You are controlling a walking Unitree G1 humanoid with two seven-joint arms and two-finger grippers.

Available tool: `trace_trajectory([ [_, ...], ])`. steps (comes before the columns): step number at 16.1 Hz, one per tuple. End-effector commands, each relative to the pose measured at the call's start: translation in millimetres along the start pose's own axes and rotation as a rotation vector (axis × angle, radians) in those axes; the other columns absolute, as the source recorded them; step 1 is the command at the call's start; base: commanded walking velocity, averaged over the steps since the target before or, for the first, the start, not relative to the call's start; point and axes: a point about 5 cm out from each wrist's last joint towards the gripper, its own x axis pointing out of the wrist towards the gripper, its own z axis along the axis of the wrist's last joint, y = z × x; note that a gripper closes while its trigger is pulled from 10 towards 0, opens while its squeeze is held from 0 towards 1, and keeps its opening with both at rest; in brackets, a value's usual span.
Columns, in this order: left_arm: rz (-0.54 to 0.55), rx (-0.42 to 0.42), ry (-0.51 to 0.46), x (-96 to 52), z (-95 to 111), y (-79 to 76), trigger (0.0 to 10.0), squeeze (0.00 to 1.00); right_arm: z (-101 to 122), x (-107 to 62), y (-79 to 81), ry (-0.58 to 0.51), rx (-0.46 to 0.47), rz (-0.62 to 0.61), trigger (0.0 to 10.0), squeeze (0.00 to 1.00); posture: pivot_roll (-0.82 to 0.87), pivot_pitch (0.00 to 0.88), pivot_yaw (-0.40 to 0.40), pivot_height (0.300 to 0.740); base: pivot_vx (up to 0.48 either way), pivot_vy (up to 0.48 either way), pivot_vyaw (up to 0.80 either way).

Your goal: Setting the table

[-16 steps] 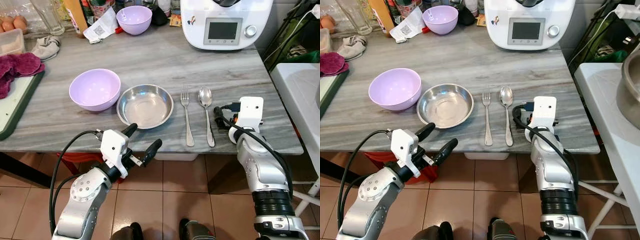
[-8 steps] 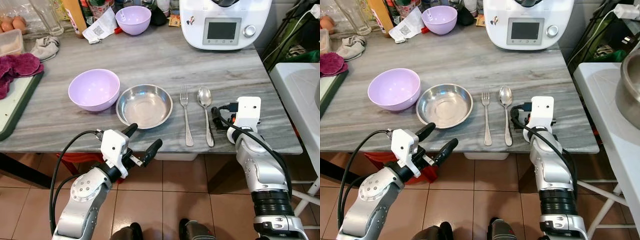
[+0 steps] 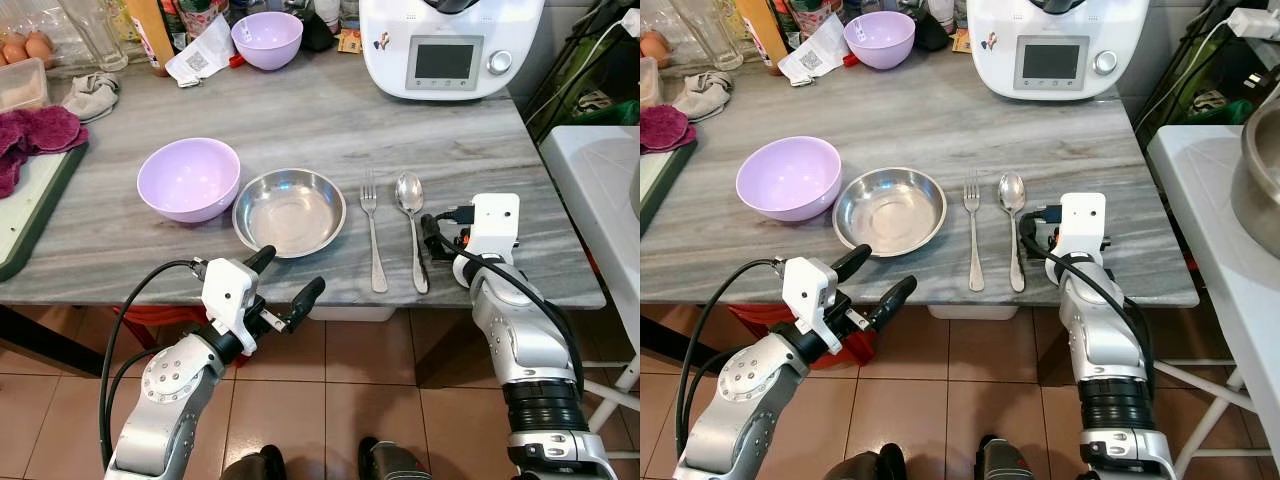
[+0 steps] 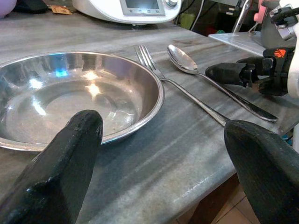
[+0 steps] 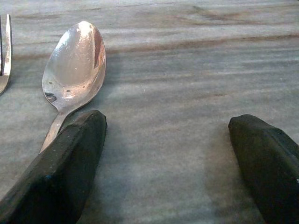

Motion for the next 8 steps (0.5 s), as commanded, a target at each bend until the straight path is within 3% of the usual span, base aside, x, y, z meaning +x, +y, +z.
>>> trace_trajectory([
  [1,-0.005,0.001,0.013,-0.7,-1.6,-1.1,10.0,0.0,-3.8,1.8,8.5,0.022,-0.001,0.043,10.0,0.0,-0.15,0.221,0.031,0.74,0.0,0.0,0.0],
  [8,-0.001,0.001,0.015,-1.0,-2.0,-2.1,10.0,0.0,-3.1,1.2,15.1,0.013,0.006,0.076,10.0,0.0,-0.15,0.222,0.032,0.74,0.0,0.0,0.0],
])
